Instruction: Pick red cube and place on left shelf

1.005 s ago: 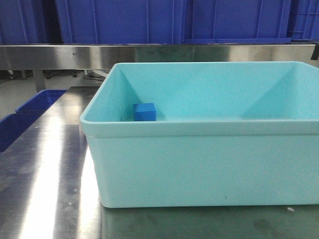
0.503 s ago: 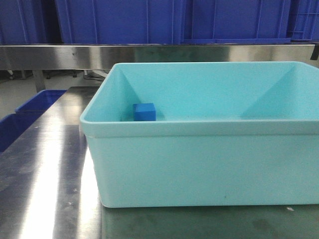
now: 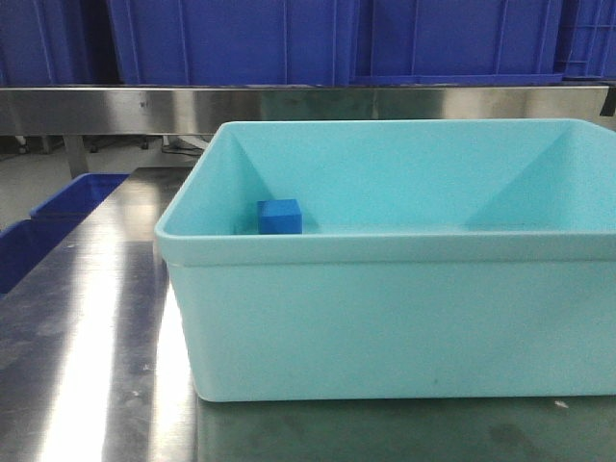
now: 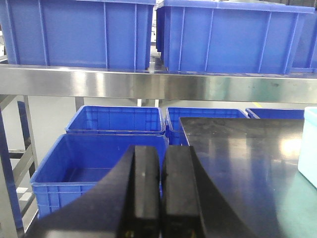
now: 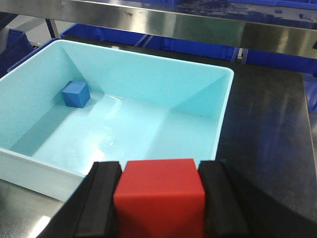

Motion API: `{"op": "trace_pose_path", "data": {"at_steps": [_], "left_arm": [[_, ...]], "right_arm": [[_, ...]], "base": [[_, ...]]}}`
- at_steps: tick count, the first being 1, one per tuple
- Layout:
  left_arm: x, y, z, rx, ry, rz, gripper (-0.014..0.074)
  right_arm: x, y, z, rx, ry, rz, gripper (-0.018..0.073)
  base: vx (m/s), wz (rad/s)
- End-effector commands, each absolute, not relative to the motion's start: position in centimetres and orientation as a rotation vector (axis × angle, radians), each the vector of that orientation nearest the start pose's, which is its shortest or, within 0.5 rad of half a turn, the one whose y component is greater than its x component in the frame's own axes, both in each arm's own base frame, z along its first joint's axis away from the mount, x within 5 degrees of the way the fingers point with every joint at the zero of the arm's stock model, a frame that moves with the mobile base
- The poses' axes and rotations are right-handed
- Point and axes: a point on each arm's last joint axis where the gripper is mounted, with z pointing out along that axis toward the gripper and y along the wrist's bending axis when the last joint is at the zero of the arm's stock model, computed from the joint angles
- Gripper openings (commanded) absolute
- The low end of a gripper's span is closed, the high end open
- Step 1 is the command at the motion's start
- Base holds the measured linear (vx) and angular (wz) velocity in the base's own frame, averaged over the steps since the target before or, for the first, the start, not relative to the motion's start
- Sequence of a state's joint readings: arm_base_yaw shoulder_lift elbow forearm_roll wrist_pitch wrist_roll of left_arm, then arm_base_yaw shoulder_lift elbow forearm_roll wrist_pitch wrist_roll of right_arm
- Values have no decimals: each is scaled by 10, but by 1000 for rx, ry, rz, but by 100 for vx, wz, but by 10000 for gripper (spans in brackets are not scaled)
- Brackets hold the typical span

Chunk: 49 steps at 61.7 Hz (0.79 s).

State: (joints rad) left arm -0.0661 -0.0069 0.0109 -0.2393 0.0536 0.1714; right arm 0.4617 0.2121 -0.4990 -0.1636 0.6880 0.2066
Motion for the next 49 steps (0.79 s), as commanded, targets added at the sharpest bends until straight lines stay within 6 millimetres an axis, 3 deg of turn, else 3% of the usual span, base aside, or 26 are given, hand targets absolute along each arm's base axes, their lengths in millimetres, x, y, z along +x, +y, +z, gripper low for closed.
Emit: {"op": "trace_pose_path", "data": {"at_steps": [1,31,49], "left_arm": [[56,-3,205,-5,1469,-109,102],[56,-3,205,-5,1469,-109,102],[56,-3,205,-5,1469,-109,102]], "right_arm": [[44,11,319,-295,1770,269,57],[44,11,319,-295,1770,269,57],[44,11,319,-295,1770,269,57]], "base": [[0,0],[0,0],[-5,31]]}}
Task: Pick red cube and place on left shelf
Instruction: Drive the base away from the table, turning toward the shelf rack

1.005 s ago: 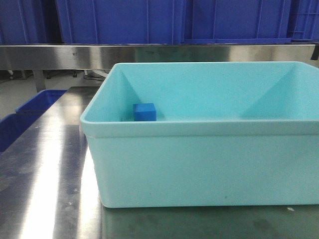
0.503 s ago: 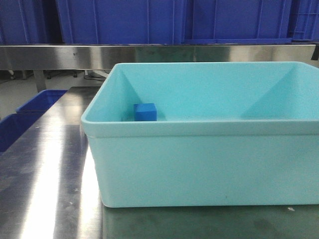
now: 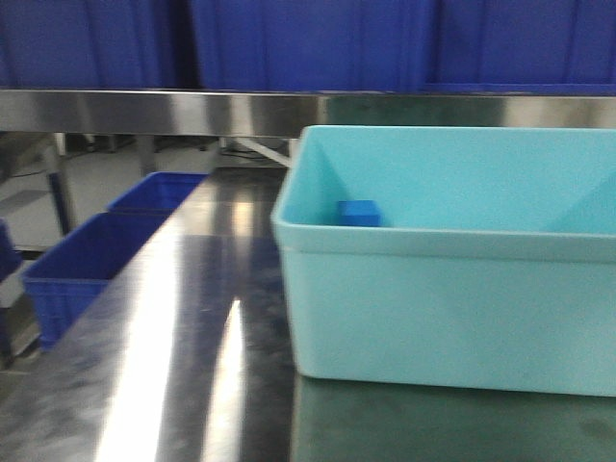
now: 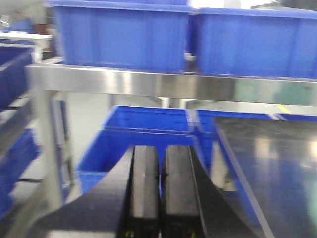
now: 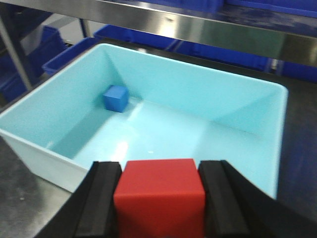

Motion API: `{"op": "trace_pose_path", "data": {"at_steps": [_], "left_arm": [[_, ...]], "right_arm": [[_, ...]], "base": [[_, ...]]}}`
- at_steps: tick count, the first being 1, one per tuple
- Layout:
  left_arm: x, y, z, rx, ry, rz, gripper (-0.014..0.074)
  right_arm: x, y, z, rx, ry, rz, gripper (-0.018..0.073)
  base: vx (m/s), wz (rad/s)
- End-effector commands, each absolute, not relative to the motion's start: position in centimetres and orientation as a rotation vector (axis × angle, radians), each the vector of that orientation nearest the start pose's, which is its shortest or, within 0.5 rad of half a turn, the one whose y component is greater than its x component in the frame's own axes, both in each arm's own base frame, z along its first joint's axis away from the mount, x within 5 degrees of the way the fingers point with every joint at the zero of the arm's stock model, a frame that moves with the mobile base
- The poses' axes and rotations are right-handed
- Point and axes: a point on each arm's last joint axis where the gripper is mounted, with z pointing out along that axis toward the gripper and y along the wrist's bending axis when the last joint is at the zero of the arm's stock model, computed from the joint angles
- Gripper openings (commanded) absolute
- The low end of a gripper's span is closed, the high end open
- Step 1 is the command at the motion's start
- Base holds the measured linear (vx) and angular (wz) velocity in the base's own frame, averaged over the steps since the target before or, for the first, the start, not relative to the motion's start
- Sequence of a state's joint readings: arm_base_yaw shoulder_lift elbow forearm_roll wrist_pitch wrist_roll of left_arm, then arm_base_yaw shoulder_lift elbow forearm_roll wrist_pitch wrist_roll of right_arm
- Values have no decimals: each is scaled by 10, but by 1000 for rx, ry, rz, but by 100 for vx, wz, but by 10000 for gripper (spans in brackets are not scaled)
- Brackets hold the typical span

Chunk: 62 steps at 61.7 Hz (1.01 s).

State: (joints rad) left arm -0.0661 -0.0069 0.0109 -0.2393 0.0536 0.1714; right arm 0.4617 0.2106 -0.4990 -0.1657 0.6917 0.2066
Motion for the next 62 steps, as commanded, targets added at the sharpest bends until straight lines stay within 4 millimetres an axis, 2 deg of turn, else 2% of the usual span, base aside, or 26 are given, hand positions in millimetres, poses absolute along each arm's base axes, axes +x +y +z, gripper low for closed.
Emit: {"op": "trace_pose_path", "data": {"at_steps": [1,36,62], "left_arm": [[56,-3,205,-5,1469,-109,102],[56,-3,205,-5,1469,-109,102],[56,-3,205,-5,1469,-109,102]], "right_arm": [[44,11,319,-295,1770,269,57],[44,11,319,-295,1770,269,57],[44,11,319,-295,1770,269,57]], "base": [[-6,35],[-12,57],[-14,79]]}}
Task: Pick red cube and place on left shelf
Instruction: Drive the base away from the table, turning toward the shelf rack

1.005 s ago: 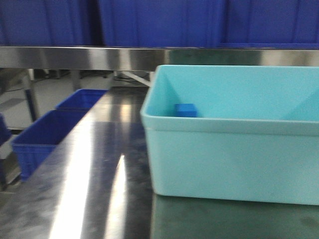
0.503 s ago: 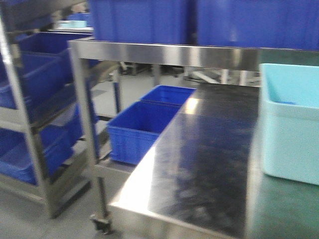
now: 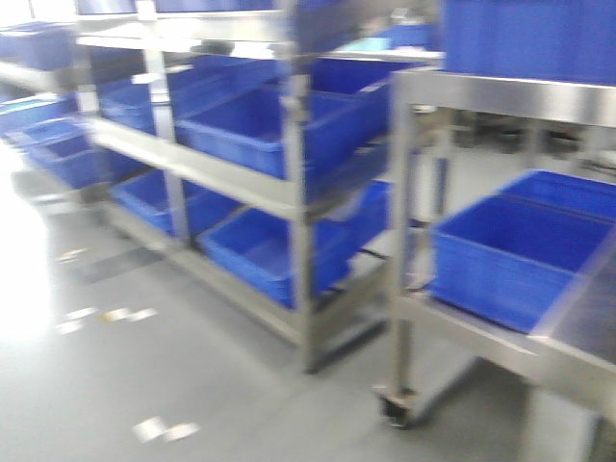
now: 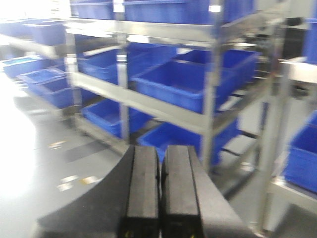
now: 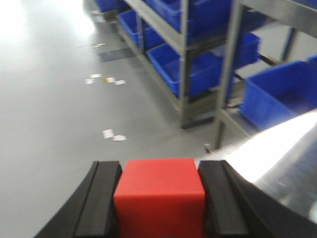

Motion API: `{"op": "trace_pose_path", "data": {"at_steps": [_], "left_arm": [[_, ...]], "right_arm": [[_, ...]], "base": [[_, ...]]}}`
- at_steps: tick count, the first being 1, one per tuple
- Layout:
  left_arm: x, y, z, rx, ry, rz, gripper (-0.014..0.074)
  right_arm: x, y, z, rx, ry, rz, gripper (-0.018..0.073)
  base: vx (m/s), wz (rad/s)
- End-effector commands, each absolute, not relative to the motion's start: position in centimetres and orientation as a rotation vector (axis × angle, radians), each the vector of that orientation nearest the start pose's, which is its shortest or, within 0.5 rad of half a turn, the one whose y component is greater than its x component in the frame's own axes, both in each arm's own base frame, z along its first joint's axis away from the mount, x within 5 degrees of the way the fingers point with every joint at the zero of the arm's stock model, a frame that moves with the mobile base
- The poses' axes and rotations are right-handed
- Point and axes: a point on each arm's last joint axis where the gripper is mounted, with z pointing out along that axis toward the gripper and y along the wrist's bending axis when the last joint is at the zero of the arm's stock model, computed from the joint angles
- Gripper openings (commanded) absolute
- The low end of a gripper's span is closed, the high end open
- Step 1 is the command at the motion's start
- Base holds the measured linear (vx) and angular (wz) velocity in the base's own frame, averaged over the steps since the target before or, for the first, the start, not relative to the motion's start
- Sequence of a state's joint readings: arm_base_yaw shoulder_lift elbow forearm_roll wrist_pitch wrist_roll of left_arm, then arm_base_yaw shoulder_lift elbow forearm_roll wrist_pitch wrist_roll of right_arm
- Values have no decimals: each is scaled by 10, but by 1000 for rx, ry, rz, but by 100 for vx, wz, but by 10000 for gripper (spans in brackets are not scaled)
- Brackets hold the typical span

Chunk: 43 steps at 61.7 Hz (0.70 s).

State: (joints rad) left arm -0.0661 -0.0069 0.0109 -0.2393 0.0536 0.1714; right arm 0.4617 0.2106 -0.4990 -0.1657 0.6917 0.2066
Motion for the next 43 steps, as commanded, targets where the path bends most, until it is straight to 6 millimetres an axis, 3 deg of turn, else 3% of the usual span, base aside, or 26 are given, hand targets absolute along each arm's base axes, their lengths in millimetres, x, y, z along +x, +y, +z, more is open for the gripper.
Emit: {"op": "trace_pose_path", "data": {"at_steps": [1,27,43], "left_arm": [[56,-3,205,-5,1469,-109,102],[56,-3,205,-6,1469,-108,102],[56,-3,205,-6,1469,-108,102]], "right_arm": [[44,11,319,-295,1770,269,57],[44,11,319,-295,1770,269,57],[44,11,319,-295,1771,269,57]], "base": [[-13,78],[-7,89],[4,60]]}}
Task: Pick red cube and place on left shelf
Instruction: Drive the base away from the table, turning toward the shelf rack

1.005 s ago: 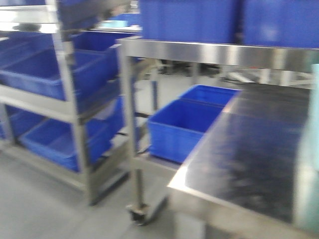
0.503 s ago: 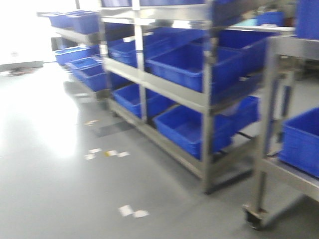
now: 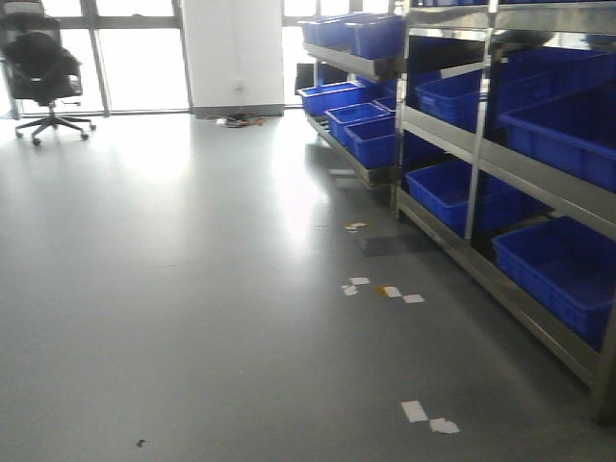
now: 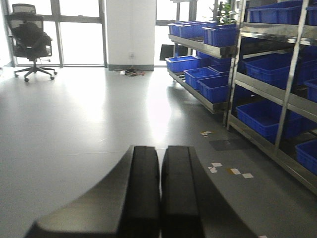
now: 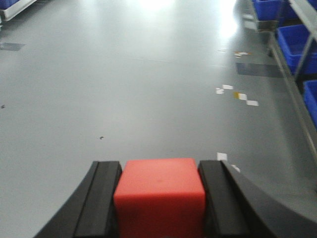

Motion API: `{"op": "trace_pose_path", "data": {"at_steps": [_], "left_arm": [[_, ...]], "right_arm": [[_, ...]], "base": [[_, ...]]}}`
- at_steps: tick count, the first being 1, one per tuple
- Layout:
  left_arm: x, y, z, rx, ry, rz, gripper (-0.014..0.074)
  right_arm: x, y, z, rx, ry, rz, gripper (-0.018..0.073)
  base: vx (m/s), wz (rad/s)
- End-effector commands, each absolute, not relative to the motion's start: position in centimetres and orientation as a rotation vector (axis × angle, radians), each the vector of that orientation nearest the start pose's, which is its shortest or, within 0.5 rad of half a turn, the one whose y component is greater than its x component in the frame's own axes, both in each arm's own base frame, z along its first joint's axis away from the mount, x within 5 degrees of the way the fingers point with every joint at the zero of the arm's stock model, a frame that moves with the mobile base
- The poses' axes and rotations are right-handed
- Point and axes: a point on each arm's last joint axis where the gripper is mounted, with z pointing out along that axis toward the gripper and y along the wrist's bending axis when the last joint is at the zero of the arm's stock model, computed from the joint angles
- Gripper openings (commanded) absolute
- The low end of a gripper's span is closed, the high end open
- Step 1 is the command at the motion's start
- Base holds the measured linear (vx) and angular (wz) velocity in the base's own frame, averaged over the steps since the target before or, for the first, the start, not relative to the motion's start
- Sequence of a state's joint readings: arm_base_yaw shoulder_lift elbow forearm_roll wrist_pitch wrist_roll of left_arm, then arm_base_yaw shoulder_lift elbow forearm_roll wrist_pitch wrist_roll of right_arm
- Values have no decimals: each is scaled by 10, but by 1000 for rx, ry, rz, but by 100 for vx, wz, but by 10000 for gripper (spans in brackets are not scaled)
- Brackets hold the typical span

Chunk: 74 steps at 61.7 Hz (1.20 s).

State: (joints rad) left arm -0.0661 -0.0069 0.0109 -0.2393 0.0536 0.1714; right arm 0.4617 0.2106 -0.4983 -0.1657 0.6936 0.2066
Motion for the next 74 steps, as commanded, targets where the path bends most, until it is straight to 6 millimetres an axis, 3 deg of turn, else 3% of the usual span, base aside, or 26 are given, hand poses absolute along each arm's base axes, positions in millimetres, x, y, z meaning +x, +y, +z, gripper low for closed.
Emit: {"op": "trace_pose_path", "data": {"at_steps": [1,26,74], "left_arm": [[56,-3,205,-6,1469,-108,102],[56,-3,205,-6,1469,-108,102],[56,-3,205,-6,1469,-108,102]], "right_arm": [[44,11,319,-295,1771,269,57],[44,11,319,-295,1771,269,57],[44,11,319,-295,1771,269,57]], "base": [[9,52],[22,38],[43,13]]}}
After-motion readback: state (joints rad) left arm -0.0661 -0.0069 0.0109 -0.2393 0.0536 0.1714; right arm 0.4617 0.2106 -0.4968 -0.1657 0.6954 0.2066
